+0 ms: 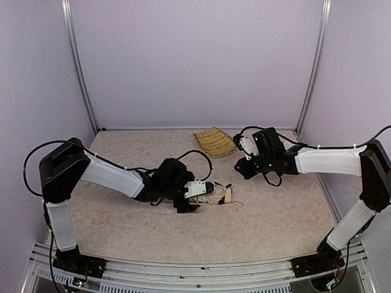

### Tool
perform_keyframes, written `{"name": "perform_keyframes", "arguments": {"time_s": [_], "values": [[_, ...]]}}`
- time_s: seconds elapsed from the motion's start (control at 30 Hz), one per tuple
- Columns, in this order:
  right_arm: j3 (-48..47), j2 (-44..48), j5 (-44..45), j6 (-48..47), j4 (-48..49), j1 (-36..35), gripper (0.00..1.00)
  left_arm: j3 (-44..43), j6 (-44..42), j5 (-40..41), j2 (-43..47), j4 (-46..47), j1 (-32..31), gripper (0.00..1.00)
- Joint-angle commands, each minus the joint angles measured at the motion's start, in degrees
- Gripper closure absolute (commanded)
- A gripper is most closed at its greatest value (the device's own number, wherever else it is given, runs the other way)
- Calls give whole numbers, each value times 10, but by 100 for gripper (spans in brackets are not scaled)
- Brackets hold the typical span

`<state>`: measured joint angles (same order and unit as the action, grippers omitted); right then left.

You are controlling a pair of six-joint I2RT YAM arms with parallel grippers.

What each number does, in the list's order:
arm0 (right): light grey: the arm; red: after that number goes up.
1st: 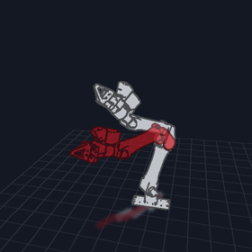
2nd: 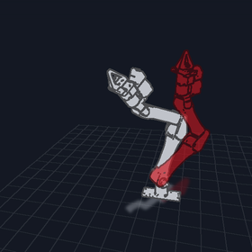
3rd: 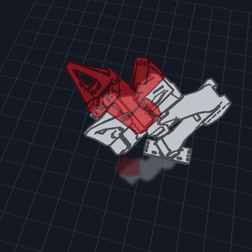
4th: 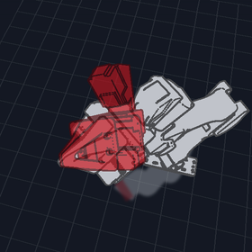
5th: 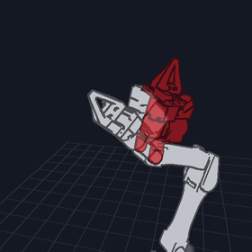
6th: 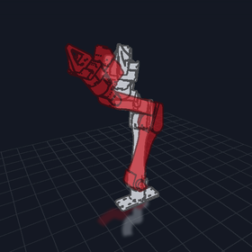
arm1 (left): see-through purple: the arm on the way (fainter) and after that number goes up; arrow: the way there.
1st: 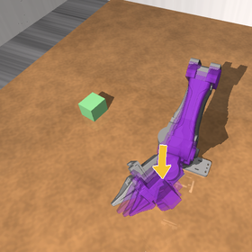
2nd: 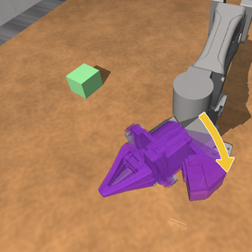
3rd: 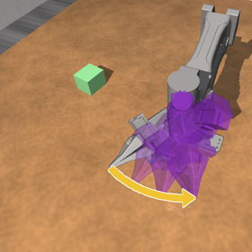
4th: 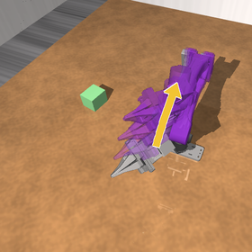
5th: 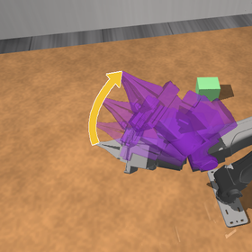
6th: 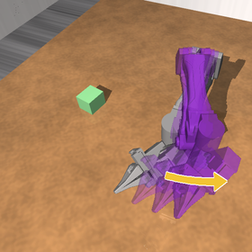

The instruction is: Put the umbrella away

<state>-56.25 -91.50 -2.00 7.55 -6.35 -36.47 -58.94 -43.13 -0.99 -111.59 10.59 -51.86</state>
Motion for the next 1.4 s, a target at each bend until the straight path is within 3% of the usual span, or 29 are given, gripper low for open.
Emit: {"name": "perform_keyframes", "arguments": {"time_s": [0.0, 0.2, 0.33, 0.5, 0.57, 0.67, 0.73, 0.87, 1.0, 1.13, 1.37], "values": [[-2, 22, 15, -54, -30, 7, 80, 25, -18, 18, 31, 11, -4, 1], [-27, 22, 9, -81, -42, 9, 77, 66, -3, 17, 94, -6, -3, 1], [-21, 53, -30, -72, -12, 40, 77, 75, 30, -75, 164, -57, 7, 1], [13, 132, -43, -56, 46, 114, 65, 120, 155, -116, 250, 46, 100, 1], [23, 158, -46, -48, 58, 156, 53, 117, 242, -77, 257, 82, 154, 1], [55, 201, -27, -19, 84, 232, 24, 117, 349, 66, 266, 113, 213, 1], [96, 241, -1, 1, 124, 285, 16, 140, 383, 138, 284, 142, 244, 1], [211, 338, 145, 21, 209, 319, 10, 199, 441, 201, 332, 188, 316, 1], [310, 388, 243, 54, 297, 319, 2, 254, 441, 284, 357, 236, 350, 1], [362, 381, 298, 82, 310, 319, 1, 334, 431, 328, 375, 345, 370, 1], [403, 358, 340, 103, 340, 319, 1, 390, 448, 313, 370, 403, 410, 1]]}}
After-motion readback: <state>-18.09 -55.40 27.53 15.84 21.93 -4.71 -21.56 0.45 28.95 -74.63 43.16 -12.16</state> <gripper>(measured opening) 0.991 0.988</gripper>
